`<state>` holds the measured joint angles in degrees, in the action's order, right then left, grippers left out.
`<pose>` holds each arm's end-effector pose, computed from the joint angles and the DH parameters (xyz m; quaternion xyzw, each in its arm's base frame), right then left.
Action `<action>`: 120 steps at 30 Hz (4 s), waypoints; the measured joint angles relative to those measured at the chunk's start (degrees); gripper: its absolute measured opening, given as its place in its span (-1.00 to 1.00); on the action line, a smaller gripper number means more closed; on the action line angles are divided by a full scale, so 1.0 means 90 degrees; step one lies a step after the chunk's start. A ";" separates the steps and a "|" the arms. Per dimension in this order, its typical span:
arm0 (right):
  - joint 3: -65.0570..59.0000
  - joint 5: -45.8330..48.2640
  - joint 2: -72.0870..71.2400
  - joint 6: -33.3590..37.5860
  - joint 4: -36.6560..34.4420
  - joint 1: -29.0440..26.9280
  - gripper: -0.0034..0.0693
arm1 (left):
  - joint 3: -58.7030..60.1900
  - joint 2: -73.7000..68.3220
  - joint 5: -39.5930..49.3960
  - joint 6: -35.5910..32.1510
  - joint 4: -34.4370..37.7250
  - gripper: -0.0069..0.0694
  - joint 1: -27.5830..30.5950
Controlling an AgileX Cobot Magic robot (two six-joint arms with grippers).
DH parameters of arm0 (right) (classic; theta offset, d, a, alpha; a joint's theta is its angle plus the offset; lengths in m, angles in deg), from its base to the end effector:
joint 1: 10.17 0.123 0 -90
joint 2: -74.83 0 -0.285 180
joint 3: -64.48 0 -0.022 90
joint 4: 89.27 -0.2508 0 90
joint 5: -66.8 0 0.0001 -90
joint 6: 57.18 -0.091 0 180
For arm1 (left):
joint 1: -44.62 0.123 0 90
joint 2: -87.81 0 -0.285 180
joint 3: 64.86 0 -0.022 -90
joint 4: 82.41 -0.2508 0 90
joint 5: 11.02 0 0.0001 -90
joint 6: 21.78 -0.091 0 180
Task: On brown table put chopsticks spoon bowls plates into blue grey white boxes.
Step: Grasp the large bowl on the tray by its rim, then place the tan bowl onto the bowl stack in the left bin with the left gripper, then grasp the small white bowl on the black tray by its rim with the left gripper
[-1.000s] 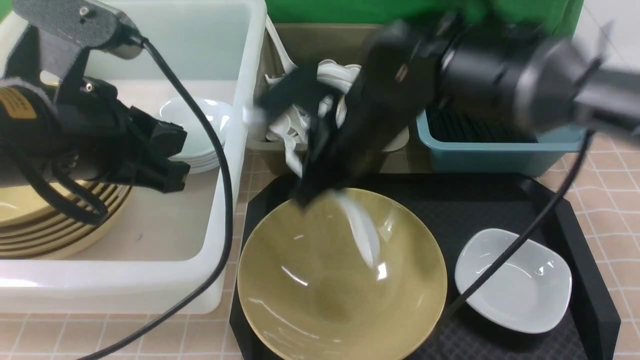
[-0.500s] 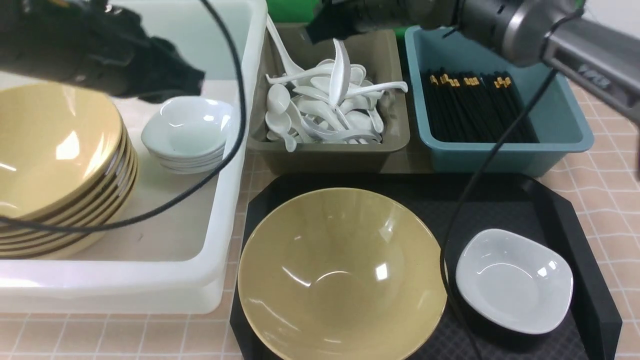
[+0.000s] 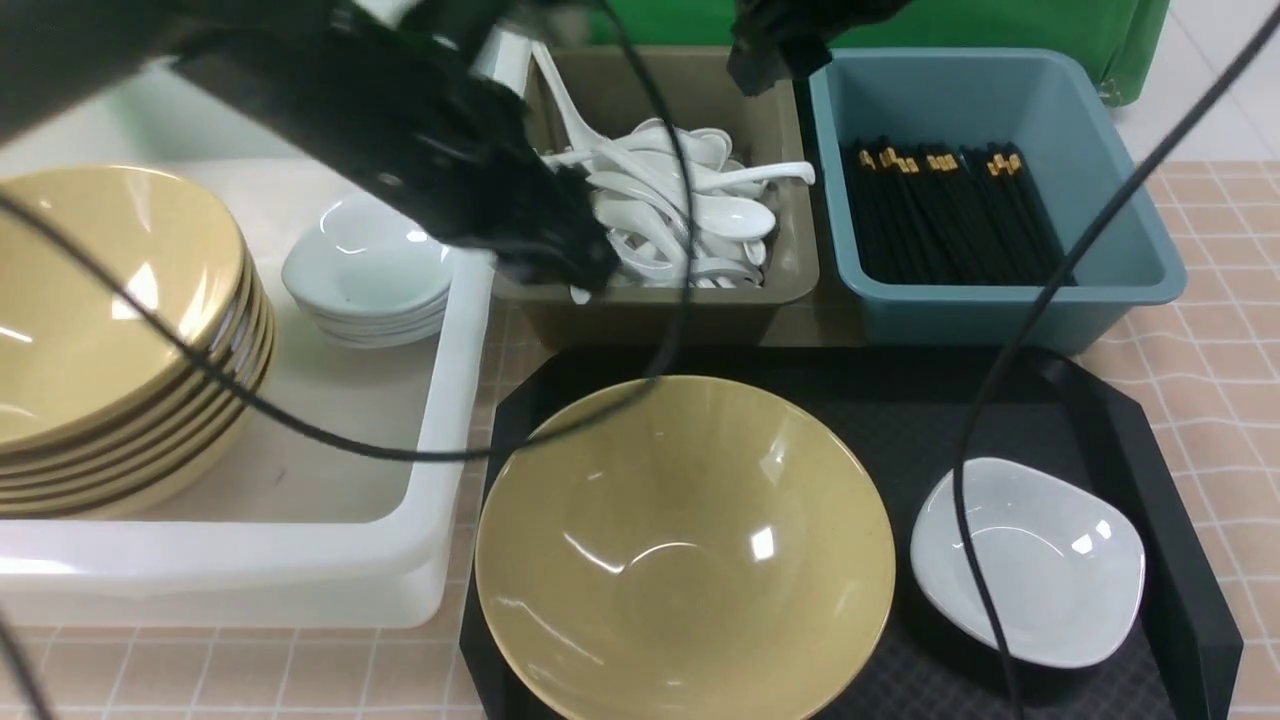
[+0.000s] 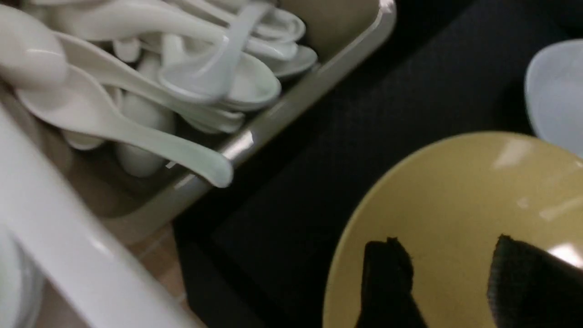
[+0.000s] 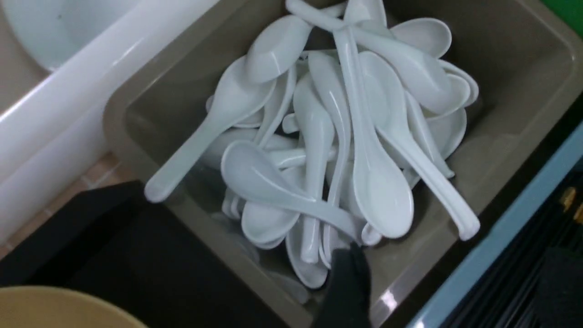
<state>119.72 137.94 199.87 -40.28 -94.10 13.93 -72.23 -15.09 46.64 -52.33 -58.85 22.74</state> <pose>0.4065 0.1898 0.3932 -0.3302 0.8818 0.0630 0.3307 0.3198 -0.1616 0.3237 0.3612 0.8836 -0.1754 0.2409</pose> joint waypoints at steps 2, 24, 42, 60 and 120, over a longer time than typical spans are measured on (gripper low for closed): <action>-0.0414 0.0050 -0.0334 0.0006 -0.0001 0.0000 0.50 | -0.0190 -0.0413 0.0296 0.0184 -0.0439 0.22 -0.0276; -0.3885 0.0084 -0.2665 0.0180 0.0050 0.0034 0.17 | -0.0282 -0.1971 -0.0689 0.0203 -0.1404 0.40 -0.0847; -0.3296 0.0084 -0.2665 0.1648 -0.0603 0.0601 -0.81 | -0.0282 0.0114 0.0601 0.0165 -0.0419 -0.80 0.0250; -0.2523 0.0111 -0.2615 0.1962 -0.0671 0.1545 -0.81 | 0.0671 0.1955 0.0485 0.0966 0.0438 -0.80 0.6806; -0.7275 -0.0003 -0.6088 -0.0881 0.1193 -0.0130 -0.77 | -0.1788 -0.3214 -0.1106 0.1280 -0.0313 0.63 -0.2427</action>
<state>54.24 137.91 145.08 -48.22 -83.36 12.76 -88.32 -44.02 36.69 -40.81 -61.67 0.89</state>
